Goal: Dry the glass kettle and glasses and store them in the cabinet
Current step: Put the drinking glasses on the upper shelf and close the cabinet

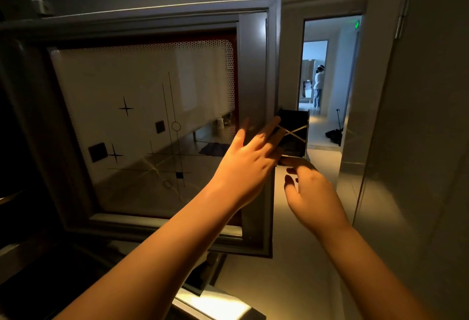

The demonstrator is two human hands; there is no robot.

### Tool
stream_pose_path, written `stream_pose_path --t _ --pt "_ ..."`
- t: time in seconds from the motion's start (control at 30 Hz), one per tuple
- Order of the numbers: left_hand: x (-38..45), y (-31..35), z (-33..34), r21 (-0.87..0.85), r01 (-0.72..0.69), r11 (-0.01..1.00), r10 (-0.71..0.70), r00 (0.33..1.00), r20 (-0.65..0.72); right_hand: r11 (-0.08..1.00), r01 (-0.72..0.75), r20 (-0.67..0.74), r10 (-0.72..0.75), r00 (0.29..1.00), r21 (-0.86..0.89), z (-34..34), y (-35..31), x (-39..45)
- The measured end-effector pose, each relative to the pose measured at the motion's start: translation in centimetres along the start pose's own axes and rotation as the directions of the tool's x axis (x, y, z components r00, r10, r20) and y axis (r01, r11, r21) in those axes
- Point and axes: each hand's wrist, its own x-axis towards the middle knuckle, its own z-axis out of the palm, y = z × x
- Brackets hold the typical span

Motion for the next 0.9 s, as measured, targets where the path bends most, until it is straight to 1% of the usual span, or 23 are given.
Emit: stream_pose_path --t 0.13,0.2,0.23,0.27,0.3,0.33,0.37,0.43,0.47,0.57,0.67,0.8,0.9 --pt "-0.4 -0.1 0.2 -0.024 -0.012 1.000 0.011 0.999 -0.038 1.000 -0.012 0.010 0.012 1.000 -0.009 0.1 0.4 0.4" --pt "-0.7 -0.3 0.1 -0.024 -0.027 0.999 0.025 0.997 -0.078 0.998 -0.055 0.046 0.054 0.998 0.018 0.1 0.7 0.5" --pt "-0.9 -0.3 -0.1 -0.030 -0.031 0.999 0.028 0.994 -0.107 0.994 -0.108 0.090 0.104 0.991 0.034 0.2 1.1 0.6" --pt "-1.1 -0.2 -0.5 -0.022 -0.036 0.999 0.032 0.989 -0.146 0.984 -0.175 0.173 0.170 0.970 0.014 0.2 1.3 0.8" --pt "-1.2 0.0 -1.0 0.001 -0.036 0.999 0.035 0.981 -0.193 0.971 -0.235 0.269 0.237 0.933 -0.040 0.3 1.4 0.9" --pt "-1.3 0.3 -1.4 0.021 -0.028 0.999 0.032 0.972 -0.234 0.962 -0.263 0.318 0.273 0.908 -0.072 0.3 1.3 1.1" --pt "-1.2 0.5 -1.7 0.025 -0.018 1.000 0.025 0.961 -0.276 0.964 -0.261 0.299 0.264 0.917 -0.049 0.2 1.0 1.4" --pt "-0.8 0.9 -2.1 0.001 0.006 1.000 -0.006 0.937 -0.348 0.979 -0.185 0.146 0.171 0.974 0.091 -0.3 0.1 2.0" --pt "-0.6 1.1 -2.3 -0.014 0.021 1.000 -0.024 0.928 -0.373 0.981 -0.154 0.106 0.142 0.984 0.119 -0.4 -0.4 2.1" --pt "-0.1 1.5 -2.2 0.018 0.033 0.999 -0.023 0.922 -0.387 0.983 -0.163 0.160 0.148 0.976 0.087 -0.2 -0.7 2.0" --pt "0.4 1.8 -1.9 0.122 0.026 0.992 0.013 0.950 -0.312 0.978 -0.177 0.170 0.157 0.973 0.108 -0.1 -0.8 1.7" --pt "0.8 2.0 -1.6 0.120 0.033 0.992 0.004 0.954 -0.300 0.960 -0.223 0.170 0.194 0.966 0.171 0.0 -1.0 2.0" --pt "1.1 2.8 -1.6 0.134 0.024 0.991 0.009 0.971 -0.239 0.952 -0.226 0.146 0.198 0.969 0.206 0.0 -0.9 1.9"
